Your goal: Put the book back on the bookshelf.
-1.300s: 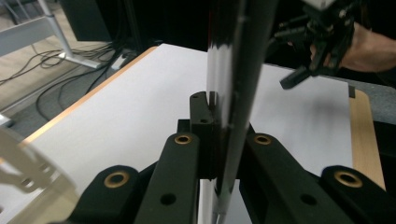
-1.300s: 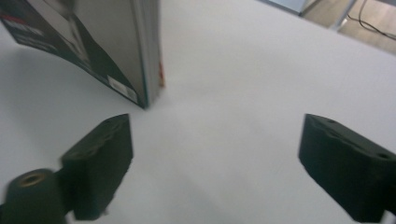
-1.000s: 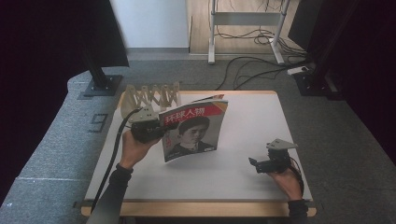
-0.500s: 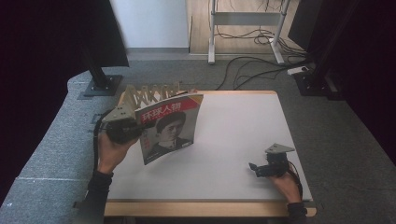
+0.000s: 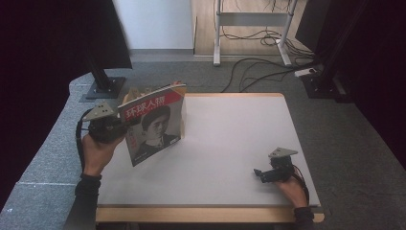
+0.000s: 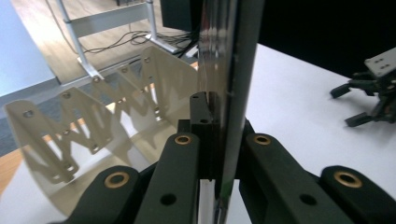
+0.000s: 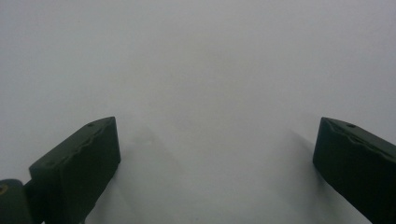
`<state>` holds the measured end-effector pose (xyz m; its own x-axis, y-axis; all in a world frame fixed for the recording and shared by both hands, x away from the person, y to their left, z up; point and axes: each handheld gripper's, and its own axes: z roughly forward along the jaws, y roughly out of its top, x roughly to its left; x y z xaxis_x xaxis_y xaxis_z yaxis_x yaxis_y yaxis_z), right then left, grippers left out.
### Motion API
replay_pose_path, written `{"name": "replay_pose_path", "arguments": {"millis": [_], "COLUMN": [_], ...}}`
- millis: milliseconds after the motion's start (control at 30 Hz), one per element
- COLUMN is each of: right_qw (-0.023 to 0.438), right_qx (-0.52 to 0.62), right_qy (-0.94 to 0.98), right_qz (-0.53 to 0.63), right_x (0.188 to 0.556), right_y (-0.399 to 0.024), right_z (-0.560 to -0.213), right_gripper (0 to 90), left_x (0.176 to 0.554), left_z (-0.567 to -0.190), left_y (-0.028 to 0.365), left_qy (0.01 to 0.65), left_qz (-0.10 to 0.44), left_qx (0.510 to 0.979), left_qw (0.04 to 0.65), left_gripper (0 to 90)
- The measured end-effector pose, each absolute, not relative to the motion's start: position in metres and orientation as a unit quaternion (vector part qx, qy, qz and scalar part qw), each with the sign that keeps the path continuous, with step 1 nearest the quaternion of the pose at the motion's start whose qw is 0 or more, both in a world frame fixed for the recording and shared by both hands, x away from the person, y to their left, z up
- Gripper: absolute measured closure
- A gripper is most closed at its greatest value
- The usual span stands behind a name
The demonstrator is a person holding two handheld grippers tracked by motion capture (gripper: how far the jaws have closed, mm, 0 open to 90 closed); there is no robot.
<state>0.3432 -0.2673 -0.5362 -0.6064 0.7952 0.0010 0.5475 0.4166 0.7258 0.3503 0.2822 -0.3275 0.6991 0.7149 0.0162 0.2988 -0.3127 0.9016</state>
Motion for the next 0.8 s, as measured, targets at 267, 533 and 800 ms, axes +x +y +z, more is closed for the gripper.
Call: {"name": "replay_pose_path", "arguments": {"millis": [267,533,800], "right_qw": [0.173,0.171,0.170], "right_qx": [0.409,0.408,0.408], "right_qy": [0.823,0.824,0.824], "right_qz": [0.354,0.354,0.354], "right_x": [0.344,0.344,0.344], "right_y": [-0.267,-0.268,-0.268], "right_z": [-0.536,-0.536,-0.536], "right_gripper": [0.1,0.1,0.1], "left_x": [0.364,0.386,0.401], "left_z": [-0.330,-0.333,-0.341], "left_y": [0.284,0.268,0.248], "left_qy": [0.345,0.343,0.335], "left_qz": [0.218,0.221,0.215], "left_qx": [0.773,0.768,0.769], "left_qw": [0.485,0.493,0.500], "left_gripper": [87.2,87.3,87.2]}}
